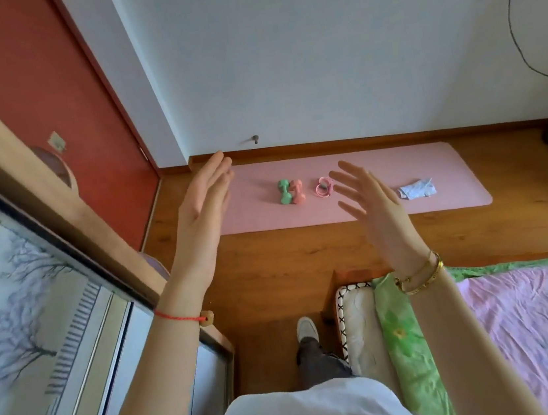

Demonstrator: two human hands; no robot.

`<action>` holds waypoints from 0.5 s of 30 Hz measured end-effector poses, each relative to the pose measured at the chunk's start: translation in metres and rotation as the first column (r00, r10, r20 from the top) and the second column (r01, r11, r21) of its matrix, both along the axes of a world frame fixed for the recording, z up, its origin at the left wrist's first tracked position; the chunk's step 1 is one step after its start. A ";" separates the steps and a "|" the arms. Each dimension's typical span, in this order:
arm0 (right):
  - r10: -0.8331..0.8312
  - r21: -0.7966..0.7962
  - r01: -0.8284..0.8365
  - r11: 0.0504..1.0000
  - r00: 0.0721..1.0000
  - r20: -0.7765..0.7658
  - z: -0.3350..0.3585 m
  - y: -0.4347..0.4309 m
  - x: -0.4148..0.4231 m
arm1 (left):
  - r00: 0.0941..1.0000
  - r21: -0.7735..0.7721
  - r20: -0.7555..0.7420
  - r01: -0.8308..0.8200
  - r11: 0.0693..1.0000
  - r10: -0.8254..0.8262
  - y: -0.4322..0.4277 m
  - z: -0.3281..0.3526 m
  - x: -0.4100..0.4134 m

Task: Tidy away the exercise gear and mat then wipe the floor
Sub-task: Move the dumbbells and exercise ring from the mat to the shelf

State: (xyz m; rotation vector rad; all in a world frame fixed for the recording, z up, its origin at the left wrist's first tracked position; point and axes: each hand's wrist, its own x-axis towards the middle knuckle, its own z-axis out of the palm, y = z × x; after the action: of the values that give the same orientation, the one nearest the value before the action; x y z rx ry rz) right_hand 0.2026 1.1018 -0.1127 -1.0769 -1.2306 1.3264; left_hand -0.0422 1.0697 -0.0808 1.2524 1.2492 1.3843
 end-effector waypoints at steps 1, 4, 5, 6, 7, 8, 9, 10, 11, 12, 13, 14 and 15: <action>0.002 0.003 -0.002 1.000 1.000 -0.001 -0.002 0.021 0.001 | 1.000 -0.001 0.002 -0.009 1.000 0.009 0.019 -0.001 0.000; 0.025 0.000 -0.025 1.000 1.000 0.006 -0.001 0.084 0.005 | 0.999 -0.018 0.019 -0.038 0.999 0.039 0.079 0.001 0.004; 0.032 0.003 -0.032 0.999 0.999 0.015 0.000 0.105 0.006 | 0.998 -0.024 0.022 -0.051 0.998 0.052 0.098 0.002 0.005; 0.036 0.010 -0.036 0.999 0.999 0.023 0.001 0.125 0.007 | 0.998 -0.026 0.022 -0.063 0.998 0.064 0.117 0.003 0.005; 0.040 0.011 -0.040 0.999 0.999 0.029 0.002 0.146 0.007 | 0.997 -0.027 0.020 -0.075 0.997 0.075 0.136 0.003 0.006; 0.047 0.005 -0.047 0.999 0.998 0.031 0.002 0.166 0.008 | 0.996 -0.032 0.021 -0.083 0.996 0.084 0.155 0.003 0.007; 0.052 -0.005 -0.052 0.999 0.998 0.031 0.003 0.184 0.008 | 0.996 -0.038 0.028 -0.088 0.995 0.089 0.171 0.003 0.008; 0.056 -0.013 -0.056 0.998 0.998 0.032 0.002 0.200 0.009 | 0.995 -0.043 0.041 -0.091 0.995 0.092 0.184 0.003 0.009; 0.063 -0.020 -0.063 0.998 0.997 0.034 0.002 0.216 0.009 | 0.994 -0.049 0.053 -0.095 0.994 0.097 0.199 0.003 0.010; 0.069 -0.026 -0.068 0.997 0.997 0.036 0.002 0.231 0.009 | 0.993 -0.054 0.063 -0.100 0.994 0.103 0.212 0.003 0.011; 0.069 -0.031 -0.068 0.997 0.997 0.038 0.001 0.244 0.010 | 0.992 -0.058 0.070 -0.106 0.993 0.110 0.225 0.002 0.012; 0.067 -0.039 -0.065 0.997 0.997 0.038 -0.001 0.258 0.011 | 0.991 -0.064 0.075 -0.108 0.992 0.113 0.239 0.001 0.012; 0.064 -0.048 -0.062 0.997 0.997 0.038 -0.002 0.272 0.012 | 0.990 -0.071 0.078 -0.109 0.992 0.114 0.253 0.000 0.013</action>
State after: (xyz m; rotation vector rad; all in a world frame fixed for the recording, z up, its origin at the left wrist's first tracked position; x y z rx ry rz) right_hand 0.2145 1.3743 -0.1151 -1.1099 -1.2769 1.3937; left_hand -0.0297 1.3230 -0.0806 1.0835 1.3148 1.4465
